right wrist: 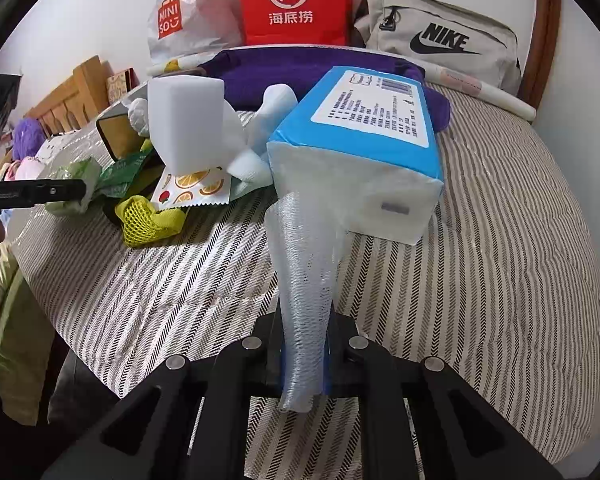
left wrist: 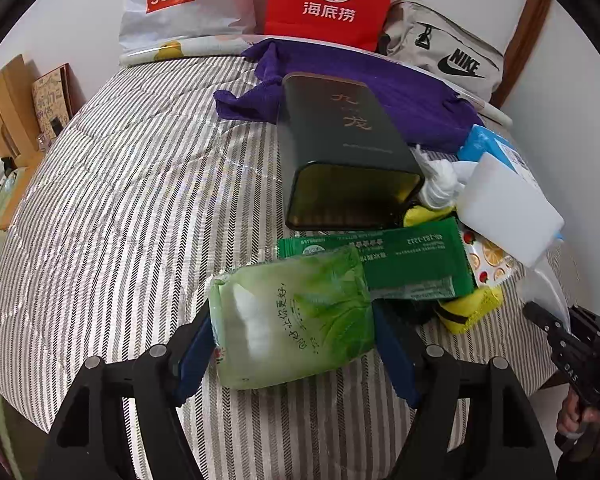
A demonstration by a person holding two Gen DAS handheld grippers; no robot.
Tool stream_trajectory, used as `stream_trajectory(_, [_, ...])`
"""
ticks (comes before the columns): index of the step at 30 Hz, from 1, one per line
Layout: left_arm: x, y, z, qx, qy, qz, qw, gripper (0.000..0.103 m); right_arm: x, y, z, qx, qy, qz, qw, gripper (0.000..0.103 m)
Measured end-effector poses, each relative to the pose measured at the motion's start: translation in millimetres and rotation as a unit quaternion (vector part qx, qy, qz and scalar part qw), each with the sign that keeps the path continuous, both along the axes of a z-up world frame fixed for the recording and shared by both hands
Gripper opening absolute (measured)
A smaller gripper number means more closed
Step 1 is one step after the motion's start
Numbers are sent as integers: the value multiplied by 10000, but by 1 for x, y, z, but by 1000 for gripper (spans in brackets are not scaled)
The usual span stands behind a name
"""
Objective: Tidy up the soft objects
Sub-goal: 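Carry the plastic bag with the right gripper toward the purple towel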
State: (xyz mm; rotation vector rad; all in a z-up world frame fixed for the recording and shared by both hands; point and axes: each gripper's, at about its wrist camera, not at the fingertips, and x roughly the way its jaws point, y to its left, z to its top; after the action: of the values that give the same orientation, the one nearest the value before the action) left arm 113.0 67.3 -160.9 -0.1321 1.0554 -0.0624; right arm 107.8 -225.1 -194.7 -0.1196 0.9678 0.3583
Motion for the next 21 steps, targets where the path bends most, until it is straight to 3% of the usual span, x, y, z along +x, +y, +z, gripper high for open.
stream_trajectory(5, [-1, -4, -9, -252, 115, -72, 9996, 72, -2, 3, -1, -81, -44, -12, 10000, 12])
stream_trajectory(11, [-7, -11, -4, -54, 39, -85, 9999, 71, 1, -3, 3, 104, 218, -190, 9995, 12])
stream_trajectory(14, [-9, -11, 1, -40, 34, -83, 10000, 71, -4, -3, 13, 121, 164, -187, 9996, 11])
stream_trajectory(17, [-11, -6, 8, -312, 45, -50, 9995, 71, -7, -2, 26, 107, 135, -221, 9996, 11])
stream_trajectory(21, [-15, -8, 26, -162, -127, -44, 9998, 71, -10, -4, 49, 220, 32, -199, 9996, 11])
